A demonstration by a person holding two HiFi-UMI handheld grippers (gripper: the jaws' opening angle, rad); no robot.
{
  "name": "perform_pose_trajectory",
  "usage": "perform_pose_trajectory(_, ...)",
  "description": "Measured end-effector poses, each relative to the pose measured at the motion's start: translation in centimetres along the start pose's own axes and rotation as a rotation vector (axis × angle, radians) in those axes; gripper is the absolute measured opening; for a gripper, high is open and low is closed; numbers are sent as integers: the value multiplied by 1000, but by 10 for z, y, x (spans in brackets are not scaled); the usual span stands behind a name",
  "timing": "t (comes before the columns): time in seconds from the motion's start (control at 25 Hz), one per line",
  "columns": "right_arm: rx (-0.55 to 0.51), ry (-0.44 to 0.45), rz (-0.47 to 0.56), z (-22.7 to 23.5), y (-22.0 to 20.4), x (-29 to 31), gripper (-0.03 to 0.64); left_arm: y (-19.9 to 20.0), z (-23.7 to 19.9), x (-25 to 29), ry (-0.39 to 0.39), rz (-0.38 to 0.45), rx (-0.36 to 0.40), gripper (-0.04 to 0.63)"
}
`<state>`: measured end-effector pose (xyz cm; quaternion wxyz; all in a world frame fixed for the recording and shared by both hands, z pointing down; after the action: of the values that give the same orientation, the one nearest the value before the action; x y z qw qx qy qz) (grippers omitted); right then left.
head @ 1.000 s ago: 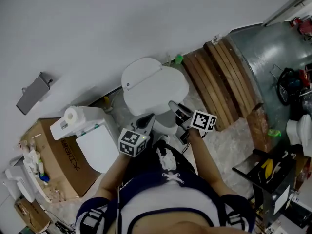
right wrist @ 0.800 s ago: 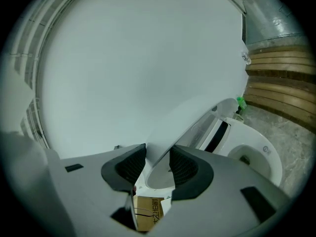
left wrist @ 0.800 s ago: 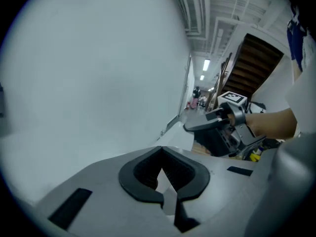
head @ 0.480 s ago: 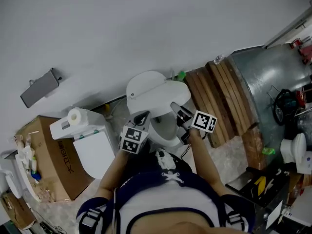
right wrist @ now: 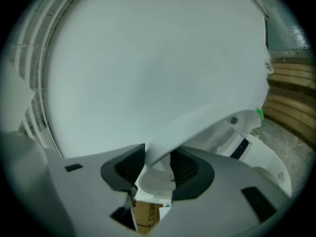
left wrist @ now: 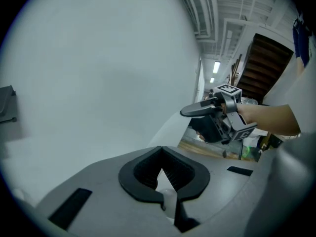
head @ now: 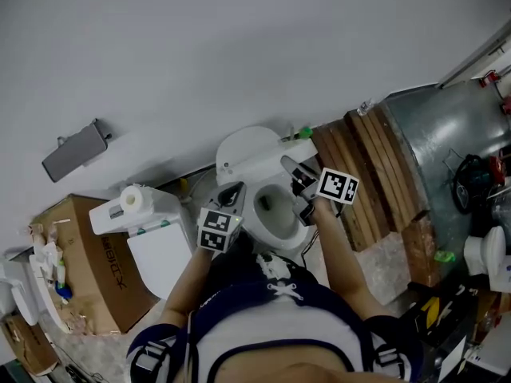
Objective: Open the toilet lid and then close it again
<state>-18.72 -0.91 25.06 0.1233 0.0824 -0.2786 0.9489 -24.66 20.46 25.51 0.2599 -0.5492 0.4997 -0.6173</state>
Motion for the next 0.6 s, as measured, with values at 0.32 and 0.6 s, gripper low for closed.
perform_pose_trajectory(0.32, -22, 32, -16, -9, 23, 37, 138, 15, -33, 9, 38, 32, -26, 6)
perform_pose_trajectory(0.6, -33, 44, -34, -16, 40, 66, 141, 27, -66, 19, 69, 55, -85, 6)
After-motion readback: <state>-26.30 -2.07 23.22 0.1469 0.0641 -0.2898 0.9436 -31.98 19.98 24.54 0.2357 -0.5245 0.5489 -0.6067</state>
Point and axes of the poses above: the fingertips, and each gripper's own axes: x forward along the fingers, z to its right, y out of its top, the point moved 7 cm from there along -x, backward along the fingers, and after that the axes turned 3 degrees about z, right-handed, at the moved point
